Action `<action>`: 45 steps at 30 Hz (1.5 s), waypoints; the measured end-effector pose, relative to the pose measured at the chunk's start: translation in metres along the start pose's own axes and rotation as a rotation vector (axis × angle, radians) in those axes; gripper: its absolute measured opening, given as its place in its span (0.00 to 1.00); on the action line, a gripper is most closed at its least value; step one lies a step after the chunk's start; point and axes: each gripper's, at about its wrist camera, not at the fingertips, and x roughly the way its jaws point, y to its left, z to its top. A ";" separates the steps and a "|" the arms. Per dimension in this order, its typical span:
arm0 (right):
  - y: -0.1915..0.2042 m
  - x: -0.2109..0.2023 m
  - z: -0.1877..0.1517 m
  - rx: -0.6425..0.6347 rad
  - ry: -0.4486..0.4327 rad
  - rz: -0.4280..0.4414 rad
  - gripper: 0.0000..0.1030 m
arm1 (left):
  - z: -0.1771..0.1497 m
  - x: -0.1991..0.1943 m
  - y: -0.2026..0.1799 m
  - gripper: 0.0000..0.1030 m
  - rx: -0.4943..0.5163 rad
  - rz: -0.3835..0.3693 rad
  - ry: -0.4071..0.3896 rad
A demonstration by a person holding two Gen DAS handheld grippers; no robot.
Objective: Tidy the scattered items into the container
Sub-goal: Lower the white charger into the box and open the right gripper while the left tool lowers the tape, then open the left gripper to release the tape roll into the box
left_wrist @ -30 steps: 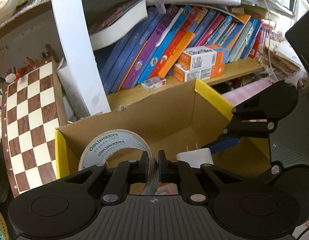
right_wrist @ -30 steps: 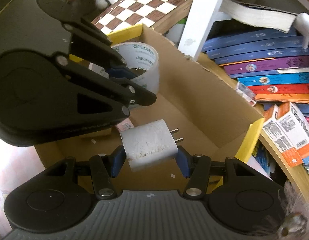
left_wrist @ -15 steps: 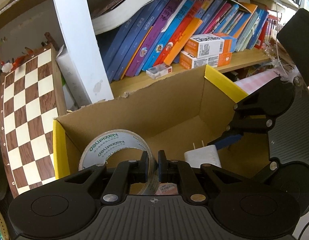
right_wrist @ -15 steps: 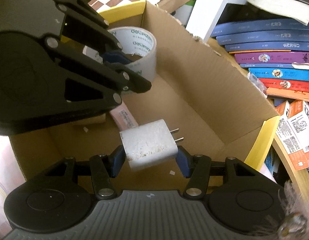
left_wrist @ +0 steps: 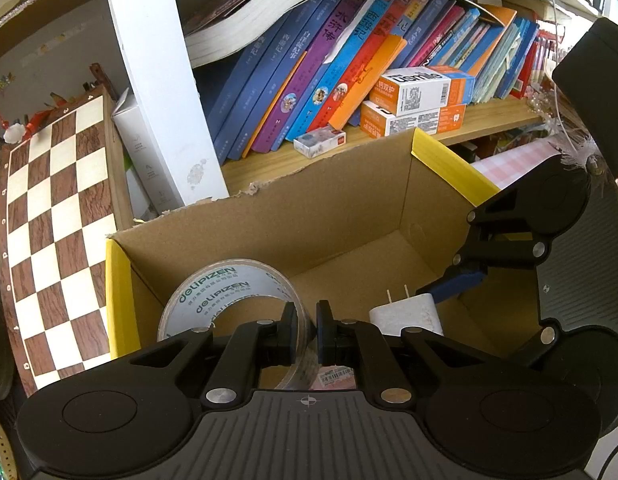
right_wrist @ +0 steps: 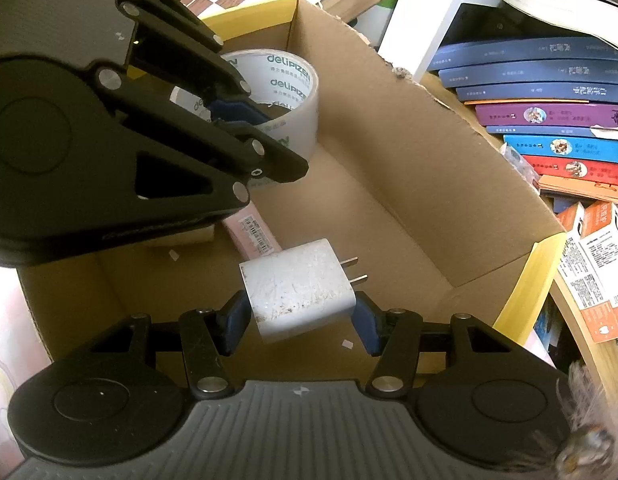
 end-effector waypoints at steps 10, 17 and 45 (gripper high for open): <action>-0.002 -0.001 -0.001 0.013 0.002 0.004 0.49 | 0.000 0.000 0.000 0.08 -0.001 0.000 -0.001; -0.003 -0.013 0.000 0.031 -0.044 -0.009 0.60 | 0.000 0.000 0.000 0.08 0.002 0.003 -0.001; -0.001 -0.031 -0.001 0.046 -0.088 -0.025 0.64 | 0.000 -0.002 -0.002 0.52 0.015 0.041 -0.011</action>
